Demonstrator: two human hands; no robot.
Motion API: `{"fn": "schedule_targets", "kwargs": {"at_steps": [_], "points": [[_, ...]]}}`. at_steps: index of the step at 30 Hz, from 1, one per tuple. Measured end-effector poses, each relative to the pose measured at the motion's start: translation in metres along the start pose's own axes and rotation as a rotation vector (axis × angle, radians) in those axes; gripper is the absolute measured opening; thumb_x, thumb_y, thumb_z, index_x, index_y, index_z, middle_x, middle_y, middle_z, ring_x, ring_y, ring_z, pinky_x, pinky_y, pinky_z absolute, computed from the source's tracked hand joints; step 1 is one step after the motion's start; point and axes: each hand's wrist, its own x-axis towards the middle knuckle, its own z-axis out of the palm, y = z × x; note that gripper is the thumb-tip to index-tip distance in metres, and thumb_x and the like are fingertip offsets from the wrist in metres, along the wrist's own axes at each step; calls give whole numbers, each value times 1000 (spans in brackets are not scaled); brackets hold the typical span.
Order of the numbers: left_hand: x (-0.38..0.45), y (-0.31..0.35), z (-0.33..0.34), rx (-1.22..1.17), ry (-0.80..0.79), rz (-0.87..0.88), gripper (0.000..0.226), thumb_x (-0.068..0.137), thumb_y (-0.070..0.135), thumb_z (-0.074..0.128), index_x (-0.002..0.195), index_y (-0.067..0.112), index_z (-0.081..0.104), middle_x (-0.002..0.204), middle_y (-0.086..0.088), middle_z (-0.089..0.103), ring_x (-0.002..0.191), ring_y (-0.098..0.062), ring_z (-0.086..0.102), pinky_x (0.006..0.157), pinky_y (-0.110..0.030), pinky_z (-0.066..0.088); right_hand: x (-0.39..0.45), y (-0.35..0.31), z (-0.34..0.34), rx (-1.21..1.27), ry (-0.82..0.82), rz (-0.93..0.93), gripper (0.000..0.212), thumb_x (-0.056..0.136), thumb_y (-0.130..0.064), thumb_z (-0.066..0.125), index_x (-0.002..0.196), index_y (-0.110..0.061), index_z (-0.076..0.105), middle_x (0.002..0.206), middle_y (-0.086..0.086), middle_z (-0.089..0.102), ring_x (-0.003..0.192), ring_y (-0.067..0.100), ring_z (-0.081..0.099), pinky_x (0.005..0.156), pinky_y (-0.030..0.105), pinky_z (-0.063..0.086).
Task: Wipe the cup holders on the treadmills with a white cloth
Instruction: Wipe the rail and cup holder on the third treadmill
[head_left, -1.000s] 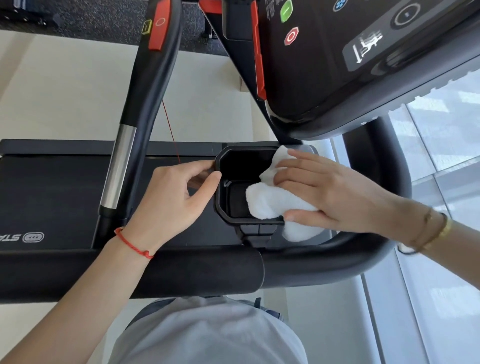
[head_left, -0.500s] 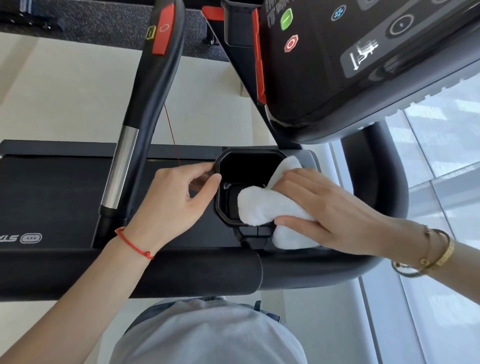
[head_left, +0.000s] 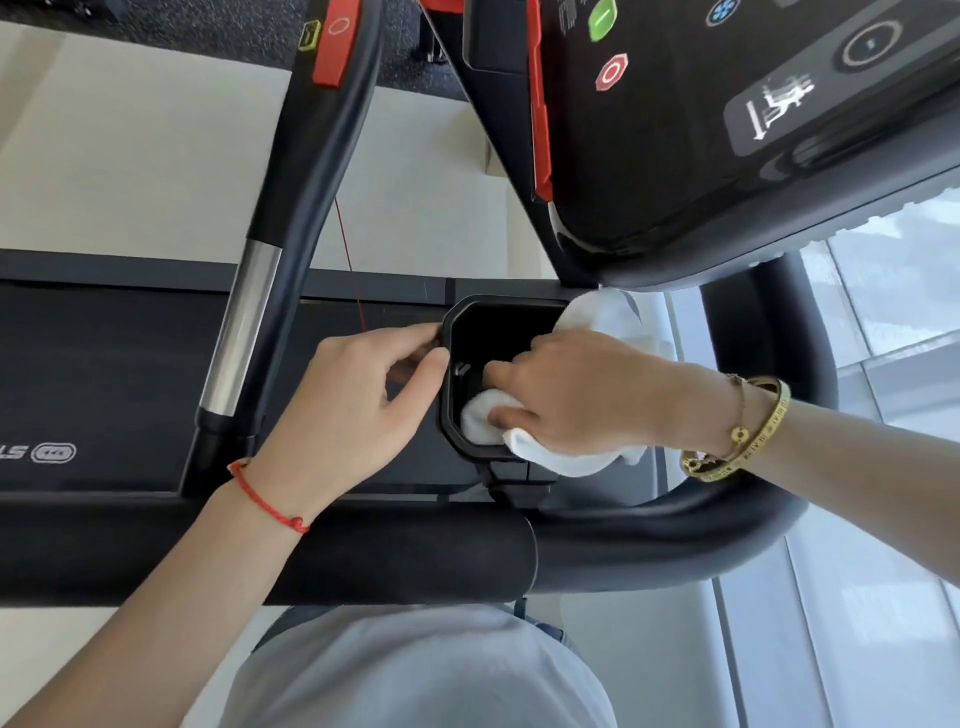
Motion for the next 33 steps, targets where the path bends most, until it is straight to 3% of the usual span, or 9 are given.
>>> {"fn": "schedule_targets", "kwargs": {"at_steps": [5,10,15,17,20,24,26,29,33], "points": [[2,0,-1,-13,-3,6,24,97,15,59,117,19,72,92,34,60,82,21,60,69,4,39,13,-3,-6,74,-98,-3,28,101,-41,34,101,-22,55,71,-9,47,70,19,49,56,29,30],[5,-6,-2,8,-5,3,23,97,17,60,116,16,73,91,24,66,93,8,63,75,-4,48,16,-4,-7,200,-205,-39,38,102,-43,30,98,-17,58,82,-6,58,83,19,56,71,30,37],[10,-9,-2,21,-3,-4,25,96,26,58,112,16,74,95,13,74,90,2,66,77,-7,49,-15,2,-14,464,-205,-57,26,99,-46,36,116,-32,50,86,-15,56,84,5,52,77,22,39],[12,-9,-2,32,1,-4,30,94,30,55,111,14,75,95,11,74,86,-3,68,78,-12,50,-25,3,-13,538,-196,-90,22,99,-48,37,117,-39,46,94,-15,58,90,6,53,87,29,42],[13,-8,-2,50,-4,-4,32,95,30,55,112,12,74,97,9,74,92,0,65,83,-4,46,-21,1,-13,576,-248,-93,27,97,-55,35,114,-38,48,98,-12,61,95,10,57,92,37,45],[11,-8,-1,59,-8,-6,30,95,27,57,113,11,73,96,15,68,96,4,61,84,2,40,-1,-7,-16,529,-348,-65,42,97,-60,26,115,-28,47,100,-10,58,98,13,55,94,32,41],[10,-8,-2,56,-8,-4,29,95,26,57,115,11,73,95,17,65,98,5,60,85,3,39,3,-9,-13,528,-366,-53,34,98,-60,22,103,-31,40,89,-12,51,93,14,51,90,29,37],[10,-10,-1,46,-18,-10,33,95,30,55,118,13,72,100,16,68,101,4,61,88,0,41,-4,-14,-7,493,-276,-47,35,98,-59,19,99,-29,39,93,-4,53,91,17,51,90,33,39],[10,-10,-1,26,-10,-18,35,94,31,55,119,12,71,103,17,67,102,5,61,89,-1,42,-29,-18,-1,308,-23,-102,49,99,-54,17,140,-30,28,102,-4,49,97,18,47,93,29,34]]}}
